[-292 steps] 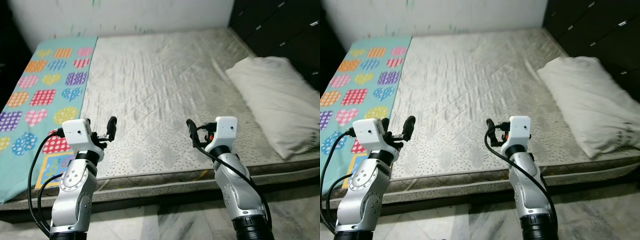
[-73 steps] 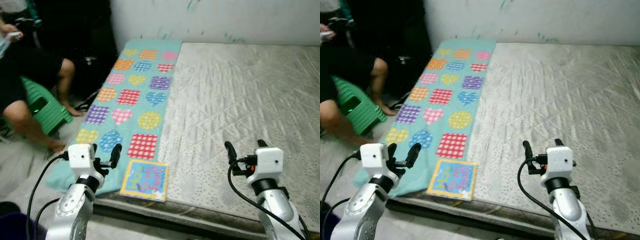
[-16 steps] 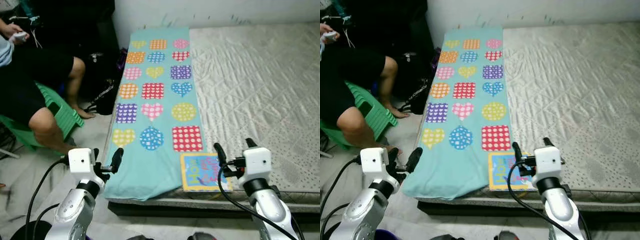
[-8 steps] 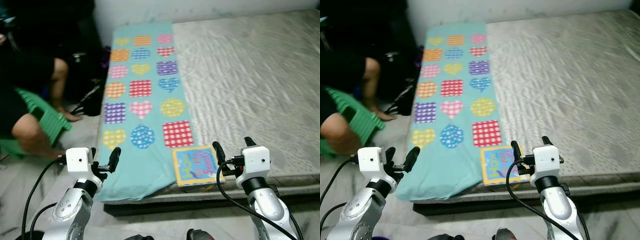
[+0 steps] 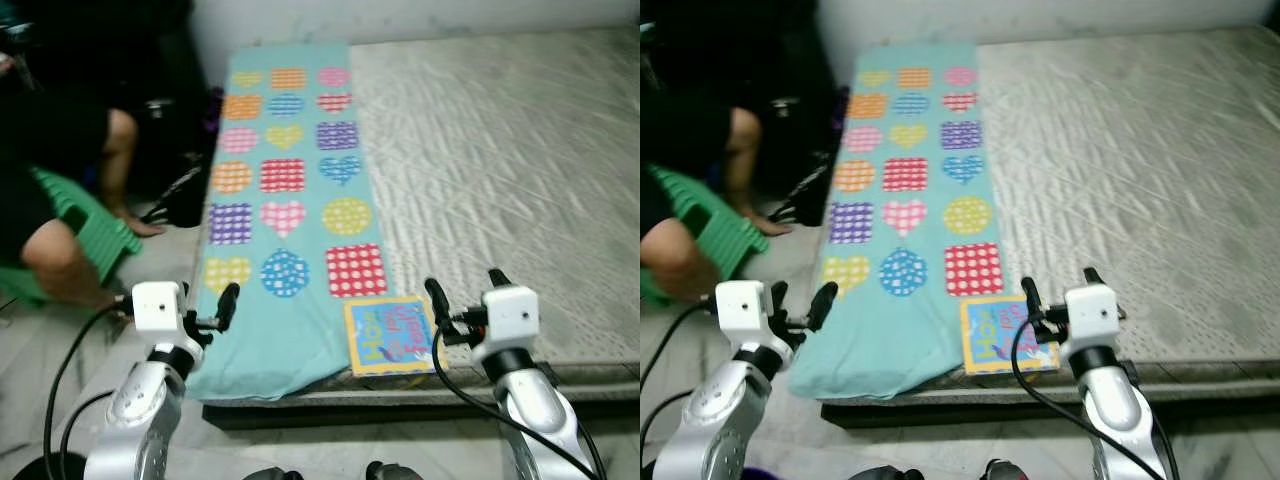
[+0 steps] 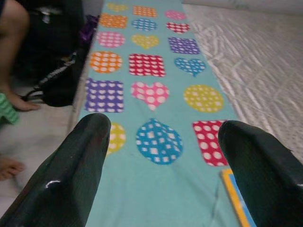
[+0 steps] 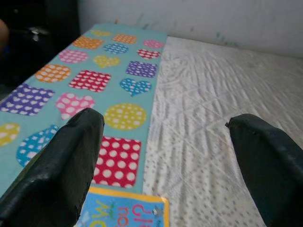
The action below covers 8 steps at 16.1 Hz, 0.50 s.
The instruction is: Clean up the room
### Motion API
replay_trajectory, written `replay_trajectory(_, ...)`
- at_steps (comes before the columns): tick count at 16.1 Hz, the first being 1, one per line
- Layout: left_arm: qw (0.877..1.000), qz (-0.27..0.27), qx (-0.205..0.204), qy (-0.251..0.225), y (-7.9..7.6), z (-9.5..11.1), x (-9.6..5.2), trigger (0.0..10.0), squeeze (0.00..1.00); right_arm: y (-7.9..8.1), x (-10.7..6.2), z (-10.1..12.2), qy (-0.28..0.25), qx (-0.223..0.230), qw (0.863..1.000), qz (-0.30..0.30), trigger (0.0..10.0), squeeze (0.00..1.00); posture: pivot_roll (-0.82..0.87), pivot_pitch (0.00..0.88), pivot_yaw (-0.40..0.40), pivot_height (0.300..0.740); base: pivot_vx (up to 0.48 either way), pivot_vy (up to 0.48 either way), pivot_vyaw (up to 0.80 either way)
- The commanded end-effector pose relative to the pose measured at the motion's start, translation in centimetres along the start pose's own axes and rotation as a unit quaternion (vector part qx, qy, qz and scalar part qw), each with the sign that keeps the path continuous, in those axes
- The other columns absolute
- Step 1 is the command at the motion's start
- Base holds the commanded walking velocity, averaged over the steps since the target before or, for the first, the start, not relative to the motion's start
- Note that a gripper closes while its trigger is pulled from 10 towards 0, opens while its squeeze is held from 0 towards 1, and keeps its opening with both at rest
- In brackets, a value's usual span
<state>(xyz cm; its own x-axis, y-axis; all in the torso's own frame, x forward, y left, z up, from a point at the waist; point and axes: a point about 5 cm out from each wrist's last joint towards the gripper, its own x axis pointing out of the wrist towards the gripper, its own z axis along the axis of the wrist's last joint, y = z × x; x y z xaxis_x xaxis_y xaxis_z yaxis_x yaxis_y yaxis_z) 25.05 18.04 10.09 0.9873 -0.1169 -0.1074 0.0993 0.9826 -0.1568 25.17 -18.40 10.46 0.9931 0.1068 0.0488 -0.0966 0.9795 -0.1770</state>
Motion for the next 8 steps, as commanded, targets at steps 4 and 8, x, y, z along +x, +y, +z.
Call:
replay_trajectory(4,1.000,0.021,-0.001,0.013,0.56,-0.74,-0.78,10.0,0.00,-0.36,0.40,-0.18,0.005,-0.004,1.000,-0.005,10.0,0.00,-0.17,0.137,0.106,0.740,0.000,0.000,-0.60)
replay_trajectory(8,1.000,0.022,0.005,0.016,0.34,-0.79,-0.51,10.0,0.00,-0.48,0.24,-0.33,0.006,-0.003,1.000,-0.007,10.0,0.00,-0.17,0.139,0.111,0.740,0.000,0.000,-0.71)
